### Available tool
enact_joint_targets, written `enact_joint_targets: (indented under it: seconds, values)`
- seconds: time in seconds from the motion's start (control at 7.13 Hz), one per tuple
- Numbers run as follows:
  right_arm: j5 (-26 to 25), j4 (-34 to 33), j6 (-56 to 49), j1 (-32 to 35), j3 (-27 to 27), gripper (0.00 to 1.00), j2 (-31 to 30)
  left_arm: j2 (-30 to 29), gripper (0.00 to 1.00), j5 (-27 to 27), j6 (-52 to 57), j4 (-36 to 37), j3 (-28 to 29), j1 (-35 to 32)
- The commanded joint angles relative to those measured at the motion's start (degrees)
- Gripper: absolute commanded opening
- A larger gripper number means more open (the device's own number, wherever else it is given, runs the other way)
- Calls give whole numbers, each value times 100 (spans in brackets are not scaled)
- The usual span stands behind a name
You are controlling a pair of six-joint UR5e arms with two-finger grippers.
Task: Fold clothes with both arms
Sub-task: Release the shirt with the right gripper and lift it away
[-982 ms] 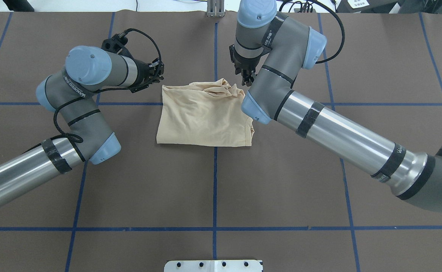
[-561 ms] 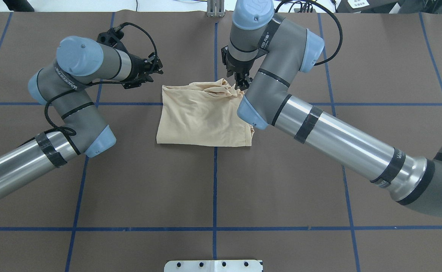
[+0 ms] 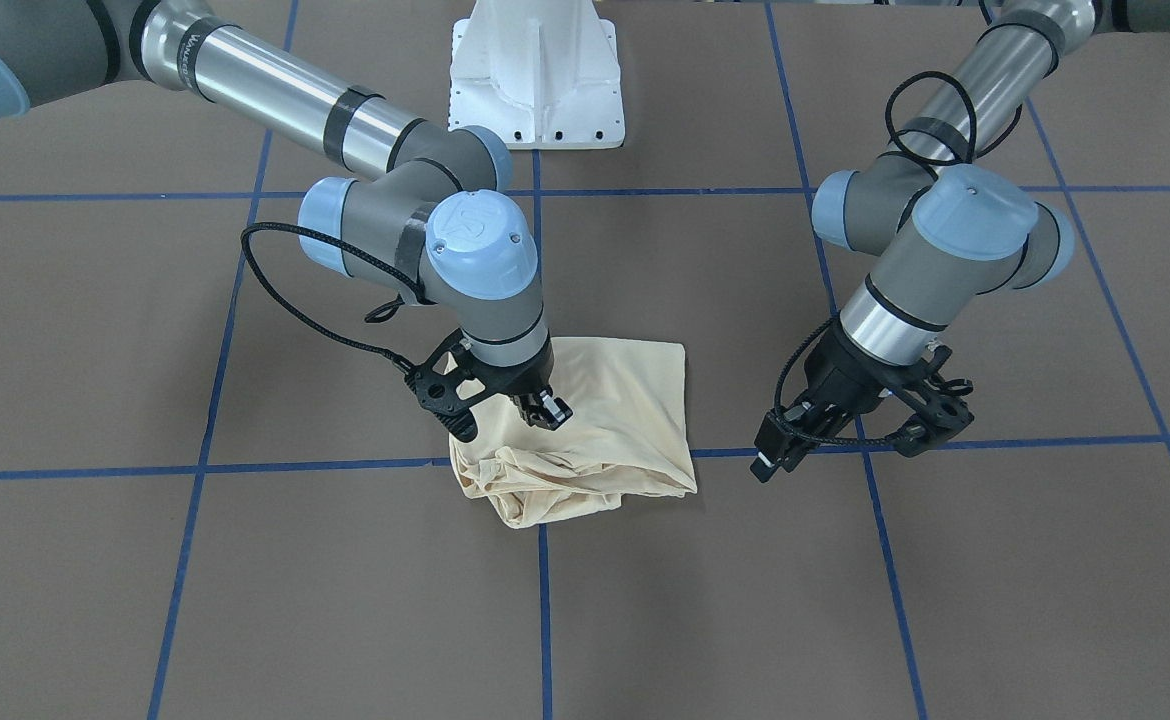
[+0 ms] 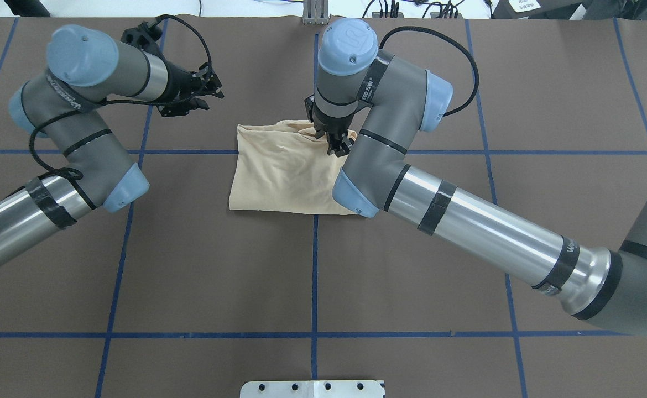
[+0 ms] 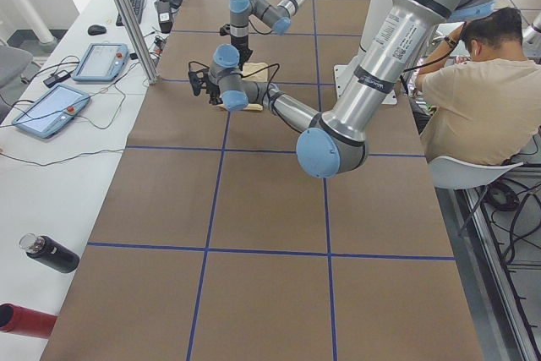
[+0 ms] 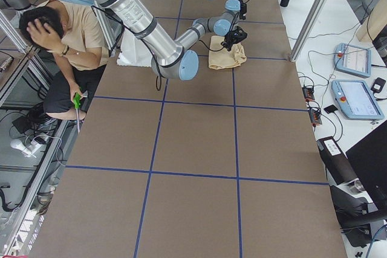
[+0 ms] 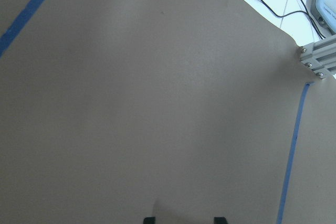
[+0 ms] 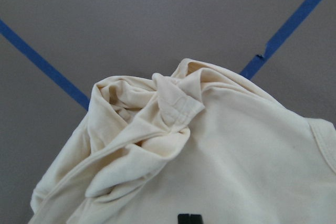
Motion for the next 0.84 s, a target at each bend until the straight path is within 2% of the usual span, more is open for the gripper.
enact_joint_targets:
  seconds: [0.0, 0.42, 0.56, 0.7]
  values:
    - [-407, 68, -298, -1, -209, 0, -14, 46, 48, -2, 23, -3, -27, -14]
    - [-461, 787, -221, 455, -963, 0, 170, 247, 48, 25, 32, -3, -220, -23]
    - [-453, 1424, 267, 726, -1349, 0, 171, 317, 48, 25, 40, -3, -282, -32]
    - [-409, 1535, 368, 946, -1527, 0, 162, 318, 48, 25, 93, 6, -317, -49]
